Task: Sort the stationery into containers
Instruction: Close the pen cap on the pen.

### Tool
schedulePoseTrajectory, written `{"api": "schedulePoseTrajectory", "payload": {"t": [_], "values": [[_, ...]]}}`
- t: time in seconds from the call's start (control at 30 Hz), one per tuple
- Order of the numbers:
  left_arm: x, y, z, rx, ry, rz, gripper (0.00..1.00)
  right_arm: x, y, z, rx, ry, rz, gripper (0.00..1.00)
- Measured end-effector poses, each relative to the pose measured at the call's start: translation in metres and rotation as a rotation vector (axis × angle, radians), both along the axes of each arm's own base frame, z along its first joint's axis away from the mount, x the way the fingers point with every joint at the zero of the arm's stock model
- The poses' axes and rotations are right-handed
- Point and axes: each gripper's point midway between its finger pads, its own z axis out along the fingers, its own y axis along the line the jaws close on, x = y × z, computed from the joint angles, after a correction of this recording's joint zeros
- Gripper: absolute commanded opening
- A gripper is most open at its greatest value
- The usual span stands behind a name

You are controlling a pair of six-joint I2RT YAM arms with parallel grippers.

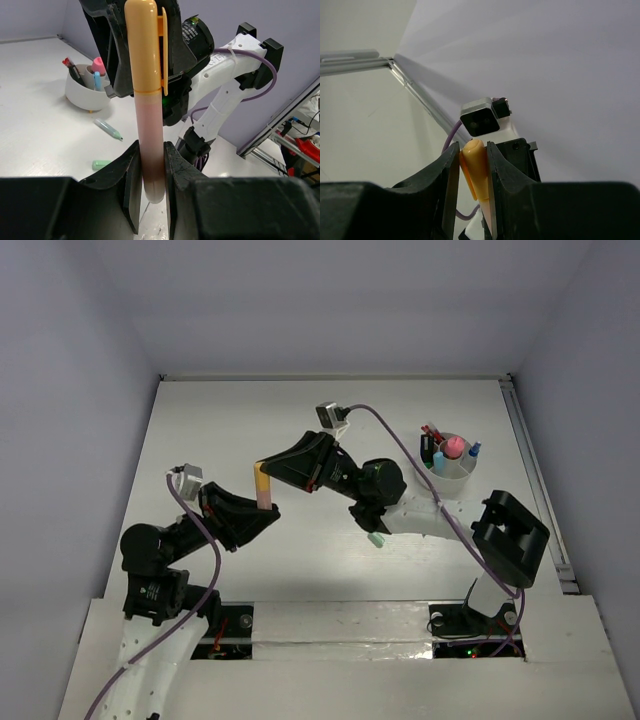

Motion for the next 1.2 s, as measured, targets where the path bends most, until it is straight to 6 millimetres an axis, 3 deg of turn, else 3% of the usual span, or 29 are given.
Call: {"api": "schedulePoseTrajectory", "payload": {"t": [0.47, 0.9, 1.07, 1.2], "values": [[-0.002, -0.008, -0.013, 0.02, 0.142, -0.092, 0.0, 0.01, -0.016, -0.029, 0.008, 0.014, -0.116, 0.0], [-0.002, -0.012, 0.001, 0.01, 0.268, -0.138, 0.0, 0.015, -0.041, -0.051, 0.011, -0.007, -0.261, 0.0], [0.003, -0.013, 0.003, 0.007, 0.263, -0.137, 0.0, 0.014, -0.049, -0.047, 0.02, -0.05, -0.33, 0.0], [0.001, -0.013, 0.015, -0.004, 0.186, -0.135, 0.0, 0.006, -0.055, -0.035, 0.046, -0.093, -0.372, 0.0]]}}
